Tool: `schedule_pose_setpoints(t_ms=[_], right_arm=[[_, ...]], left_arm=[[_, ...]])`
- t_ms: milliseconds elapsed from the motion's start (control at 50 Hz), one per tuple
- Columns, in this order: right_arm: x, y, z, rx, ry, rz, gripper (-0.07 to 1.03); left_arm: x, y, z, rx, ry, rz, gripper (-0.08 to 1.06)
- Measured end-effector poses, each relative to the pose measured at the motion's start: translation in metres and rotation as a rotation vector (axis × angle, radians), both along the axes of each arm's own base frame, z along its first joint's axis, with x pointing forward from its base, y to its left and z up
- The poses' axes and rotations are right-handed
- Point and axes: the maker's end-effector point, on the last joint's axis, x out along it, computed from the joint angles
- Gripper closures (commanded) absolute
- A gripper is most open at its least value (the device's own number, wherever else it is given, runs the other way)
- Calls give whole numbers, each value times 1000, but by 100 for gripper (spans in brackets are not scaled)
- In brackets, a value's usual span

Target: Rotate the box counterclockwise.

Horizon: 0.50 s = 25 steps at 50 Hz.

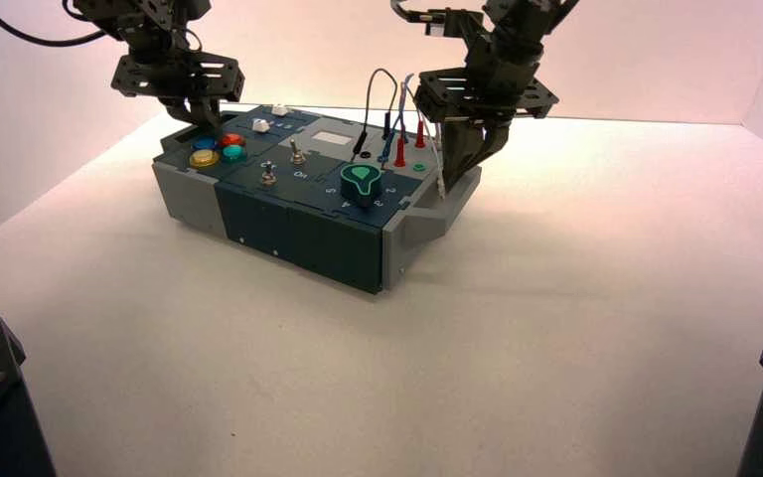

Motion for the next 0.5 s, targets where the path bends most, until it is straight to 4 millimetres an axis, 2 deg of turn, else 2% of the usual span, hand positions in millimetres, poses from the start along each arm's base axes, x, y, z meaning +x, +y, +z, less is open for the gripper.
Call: schedule_pose_setpoints(t_ms=[500], right_arm=[[26, 9, -4, -19, 31, 22, 98]], left_arm=[[1, 4, 1, -1, -4, 11, 101]])
